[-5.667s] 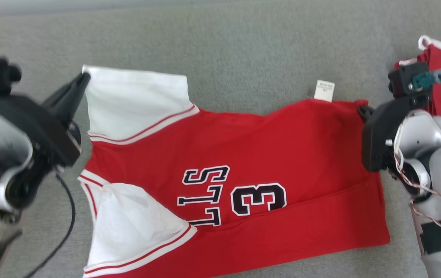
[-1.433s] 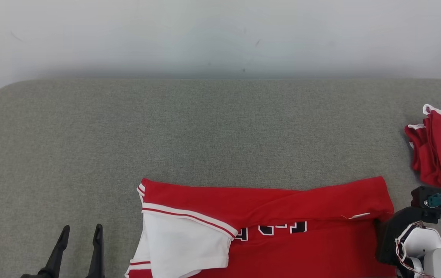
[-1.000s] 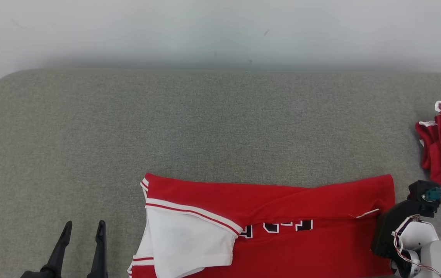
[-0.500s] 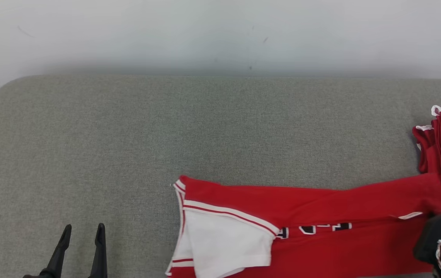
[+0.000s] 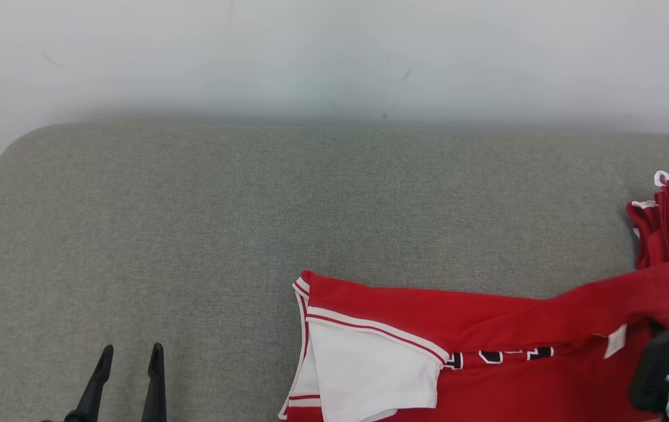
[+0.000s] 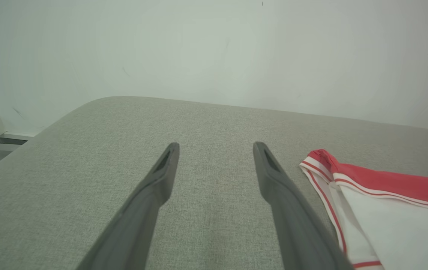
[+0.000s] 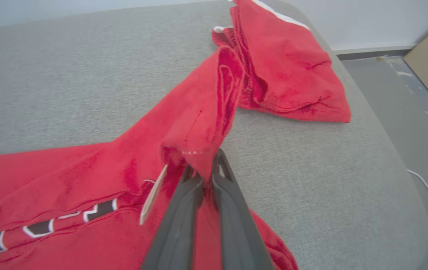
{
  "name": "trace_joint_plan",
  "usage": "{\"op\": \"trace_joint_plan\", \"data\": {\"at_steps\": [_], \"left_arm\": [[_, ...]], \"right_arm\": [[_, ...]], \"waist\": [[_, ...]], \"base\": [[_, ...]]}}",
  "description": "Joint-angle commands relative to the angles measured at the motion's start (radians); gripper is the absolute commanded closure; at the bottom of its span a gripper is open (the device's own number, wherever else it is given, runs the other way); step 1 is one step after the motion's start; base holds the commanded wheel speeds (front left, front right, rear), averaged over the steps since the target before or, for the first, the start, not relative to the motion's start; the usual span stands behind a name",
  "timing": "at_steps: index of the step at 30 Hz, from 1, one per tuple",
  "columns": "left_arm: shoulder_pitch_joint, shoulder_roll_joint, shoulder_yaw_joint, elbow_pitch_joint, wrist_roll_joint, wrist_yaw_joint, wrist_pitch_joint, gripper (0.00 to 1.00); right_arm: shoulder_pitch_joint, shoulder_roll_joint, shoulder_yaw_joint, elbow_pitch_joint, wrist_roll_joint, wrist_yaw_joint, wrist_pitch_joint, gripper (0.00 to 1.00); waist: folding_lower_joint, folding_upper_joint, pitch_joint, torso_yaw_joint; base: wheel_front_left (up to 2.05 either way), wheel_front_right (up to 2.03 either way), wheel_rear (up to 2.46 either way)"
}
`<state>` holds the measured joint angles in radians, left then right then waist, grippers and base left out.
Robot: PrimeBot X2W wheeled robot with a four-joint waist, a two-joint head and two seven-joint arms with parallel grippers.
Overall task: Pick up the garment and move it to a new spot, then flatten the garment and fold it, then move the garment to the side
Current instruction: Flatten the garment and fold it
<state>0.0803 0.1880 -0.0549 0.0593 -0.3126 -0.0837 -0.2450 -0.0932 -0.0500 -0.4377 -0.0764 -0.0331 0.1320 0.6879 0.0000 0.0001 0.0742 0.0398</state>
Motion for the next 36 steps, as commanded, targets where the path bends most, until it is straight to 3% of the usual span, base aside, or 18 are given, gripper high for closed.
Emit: {"op": "trace_joint_plan", "data": {"at_steps": [1,4,8,9,17,27,36], "left_arm": [[0.008,-0.001,-0.001,0.005,-0.010,0.002,-0.001,0.00],[0.009,-0.001,-0.002,0.006,-0.012,0.003,-0.002,0.00],[0.007,-0.002,-0.005,0.009,-0.019,0.005,-0.003,0.00],[0.007,-0.002,-0.005,0.009,-0.019,0.005,-0.003,0.00],[-0.014,-0.004,-0.022,0.023,-0.020,-0.001,-0.006,0.00],[-0.026,-0.003,-0.042,0.045,-0.023,-0.010,-0.011,0.00],[-0.043,-0.004,-0.052,0.058,-0.029,-0.012,-0.015,0.00]], "right_arm": [[0.028,0.000,0.054,-0.027,0.036,-0.003,0.018,1.00],[0.047,0.000,0.129,-0.058,0.080,-0.002,0.036,1.00],[0.075,0.000,0.320,-0.098,0.154,-0.002,0.055,1.00],[0.075,0.000,0.320,-0.098,0.154,-0.002,0.055,1.00],[0.002,-0.001,0.572,0.026,0.212,-0.002,0.017,1.00],[-0.158,-0.001,0.763,0.274,0.319,-0.002,-0.072,1.00],[-0.255,-0.001,0.844,0.429,0.388,-0.002,-0.143,1.00]], "waist": [[0.0000,-0.0001,-0.005,0.004],[0.0000,-0.0001,-0.006,0.007],[0.0000,-0.0001,-0.006,0.012],[0.0000,-0.0001,-0.006,0.012],[0.0000,-0.0001,-0.001,0.026],[0.0000,-0.0001,0.007,0.074],[0.0000,-0.0001,0.023,0.111]], "base": [[0.00,0.00,0.00],[0.00,0.00,0.00],[0.00,0.00,0.00],[0.00,0.00,0.00],[0.00,0.00,0.00],[0.00,0.00,0.00],[0.00,0.00,0.00]]}}
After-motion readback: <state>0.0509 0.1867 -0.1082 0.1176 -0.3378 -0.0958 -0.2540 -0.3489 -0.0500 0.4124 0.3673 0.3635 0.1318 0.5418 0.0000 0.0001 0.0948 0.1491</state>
